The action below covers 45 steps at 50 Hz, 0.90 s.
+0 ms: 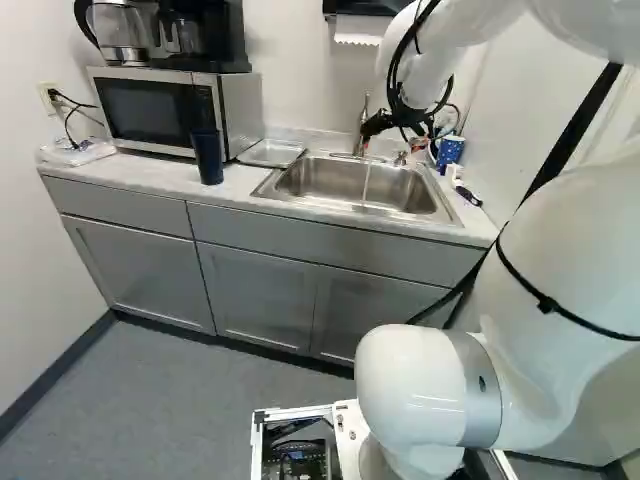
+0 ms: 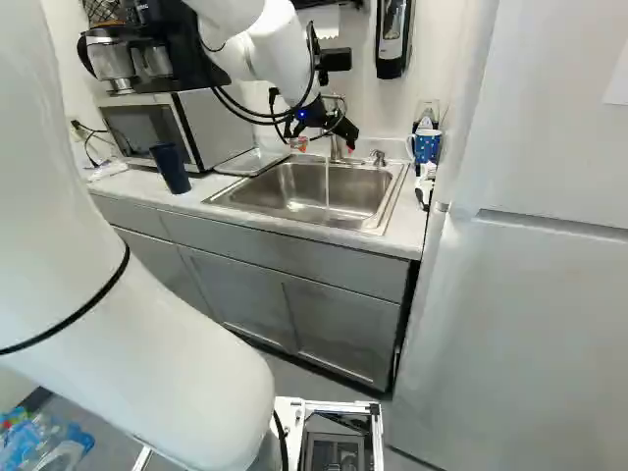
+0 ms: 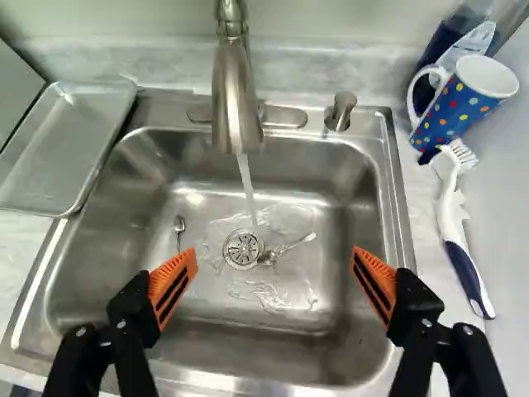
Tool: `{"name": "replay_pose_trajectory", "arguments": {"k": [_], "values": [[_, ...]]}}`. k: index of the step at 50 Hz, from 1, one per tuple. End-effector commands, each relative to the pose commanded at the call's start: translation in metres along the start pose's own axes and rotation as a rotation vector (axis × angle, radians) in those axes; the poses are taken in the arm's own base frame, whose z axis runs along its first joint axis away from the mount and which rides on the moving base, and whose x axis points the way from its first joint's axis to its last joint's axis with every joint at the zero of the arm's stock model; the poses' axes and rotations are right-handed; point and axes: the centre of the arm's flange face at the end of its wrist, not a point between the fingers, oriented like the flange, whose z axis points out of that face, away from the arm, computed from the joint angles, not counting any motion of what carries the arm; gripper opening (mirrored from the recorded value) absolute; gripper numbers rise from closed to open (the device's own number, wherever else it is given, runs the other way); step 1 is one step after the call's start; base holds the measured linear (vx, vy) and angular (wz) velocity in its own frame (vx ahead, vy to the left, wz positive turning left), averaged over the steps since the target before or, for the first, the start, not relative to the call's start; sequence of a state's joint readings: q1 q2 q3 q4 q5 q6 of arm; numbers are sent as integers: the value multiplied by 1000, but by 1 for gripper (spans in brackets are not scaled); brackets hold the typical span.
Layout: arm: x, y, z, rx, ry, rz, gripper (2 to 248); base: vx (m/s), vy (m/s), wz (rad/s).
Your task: Rinse the cup and place it in the tray
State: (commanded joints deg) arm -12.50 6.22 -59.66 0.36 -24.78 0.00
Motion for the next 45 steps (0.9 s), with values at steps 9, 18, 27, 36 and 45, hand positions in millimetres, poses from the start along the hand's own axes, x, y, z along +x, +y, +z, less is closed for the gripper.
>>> {"name": "replay_pose_trajectory", "arguments": {"k": [9, 18, 27, 36, 45], "values": [[-1, 0, 0, 0, -14, 0, 247, 0, 0, 0], [-1, 0, 0, 0, -14, 0, 247, 0, 0, 0], [-1, 0, 0, 0, -14, 0, 247, 0, 0, 0], [-2, -5, -1, 8, -14, -9, 247, 0, 0, 0], [-4, -18, -2, 25, -14, -29, 247, 0, 0, 0]]}}
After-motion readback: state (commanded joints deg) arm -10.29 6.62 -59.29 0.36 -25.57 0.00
